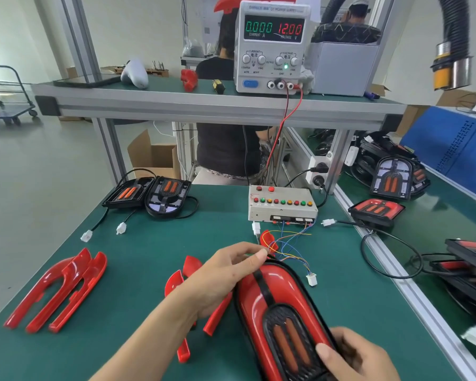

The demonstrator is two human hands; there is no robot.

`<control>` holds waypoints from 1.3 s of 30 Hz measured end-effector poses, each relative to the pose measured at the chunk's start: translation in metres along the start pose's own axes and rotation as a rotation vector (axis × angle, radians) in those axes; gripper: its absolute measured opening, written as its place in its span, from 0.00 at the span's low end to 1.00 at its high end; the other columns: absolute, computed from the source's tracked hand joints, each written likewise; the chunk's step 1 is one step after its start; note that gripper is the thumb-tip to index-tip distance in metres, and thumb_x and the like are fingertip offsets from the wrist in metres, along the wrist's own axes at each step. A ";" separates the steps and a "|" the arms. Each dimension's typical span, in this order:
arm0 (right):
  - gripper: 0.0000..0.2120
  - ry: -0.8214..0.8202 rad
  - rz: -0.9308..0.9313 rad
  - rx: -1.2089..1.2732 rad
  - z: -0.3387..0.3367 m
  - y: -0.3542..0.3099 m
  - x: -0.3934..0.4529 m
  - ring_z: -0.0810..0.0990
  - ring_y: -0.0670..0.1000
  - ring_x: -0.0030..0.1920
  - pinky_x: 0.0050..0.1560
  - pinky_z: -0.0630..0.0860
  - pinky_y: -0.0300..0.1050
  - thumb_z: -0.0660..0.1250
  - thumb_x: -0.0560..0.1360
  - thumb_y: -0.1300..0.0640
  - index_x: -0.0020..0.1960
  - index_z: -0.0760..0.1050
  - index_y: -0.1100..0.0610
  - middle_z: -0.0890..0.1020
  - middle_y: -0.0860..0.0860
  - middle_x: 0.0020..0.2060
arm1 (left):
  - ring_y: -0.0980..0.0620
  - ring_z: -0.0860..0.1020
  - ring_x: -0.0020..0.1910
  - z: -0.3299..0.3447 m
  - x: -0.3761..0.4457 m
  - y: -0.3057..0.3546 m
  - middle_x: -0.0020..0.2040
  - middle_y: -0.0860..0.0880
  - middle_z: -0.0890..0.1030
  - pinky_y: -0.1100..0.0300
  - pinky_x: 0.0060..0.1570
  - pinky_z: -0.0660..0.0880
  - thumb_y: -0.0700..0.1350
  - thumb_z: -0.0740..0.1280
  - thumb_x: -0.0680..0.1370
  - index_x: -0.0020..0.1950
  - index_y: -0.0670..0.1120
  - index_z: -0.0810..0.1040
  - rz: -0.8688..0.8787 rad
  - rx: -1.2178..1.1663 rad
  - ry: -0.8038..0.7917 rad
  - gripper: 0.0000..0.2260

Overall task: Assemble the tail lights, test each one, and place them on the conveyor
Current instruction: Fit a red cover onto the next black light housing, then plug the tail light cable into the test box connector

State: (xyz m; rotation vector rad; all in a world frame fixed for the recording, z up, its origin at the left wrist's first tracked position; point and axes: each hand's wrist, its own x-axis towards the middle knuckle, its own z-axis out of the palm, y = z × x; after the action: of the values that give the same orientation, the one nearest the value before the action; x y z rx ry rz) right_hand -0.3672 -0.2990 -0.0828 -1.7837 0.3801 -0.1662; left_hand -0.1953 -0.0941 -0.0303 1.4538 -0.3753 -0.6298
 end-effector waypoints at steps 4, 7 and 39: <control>0.11 0.198 0.019 0.024 -0.022 0.009 -0.011 0.81 0.45 0.28 0.35 0.77 0.30 0.74 0.71 0.74 0.35 0.86 0.60 0.85 0.60 0.32 | 0.54 0.85 0.47 0.002 0.010 -0.012 0.51 0.51 0.86 0.59 0.49 0.76 0.55 0.61 0.84 0.64 0.52 0.76 -0.020 0.269 0.219 0.13; 0.12 0.277 0.074 0.001 -0.035 0.008 -0.014 0.82 0.47 0.27 0.32 0.76 0.29 0.74 0.71 0.73 0.33 0.85 0.60 0.85 0.60 0.31 | 0.55 0.84 0.41 -0.004 0.022 -0.020 0.44 0.53 0.85 0.53 0.51 0.81 0.47 0.64 0.83 0.55 0.51 0.79 0.012 0.448 0.423 0.05; 0.20 0.517 0.235 -0.043 -0.075 0.012 0.046 0.85 0.57 0.30 0.38 0.81 0.52 0.72 0.75 0.41 0.39 0.84 0.59 0.85 0.53 0.30 | 0.50 0.79 0.24 0.002 0.085 -0.025 0.24 0.48 0.77 0.61 0.27 0.76 0.40 0.67 0.81 0.42 0.39 0.75 -0.155 0.135 0.558 0.09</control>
State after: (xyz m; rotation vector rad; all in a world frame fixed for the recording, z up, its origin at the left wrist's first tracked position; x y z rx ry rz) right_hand -0.3499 -0.3859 -0.0804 -1.7080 0.9636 -0.4577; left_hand -0.1346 -0.1471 -0.0665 1.7272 0.1353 -0.3005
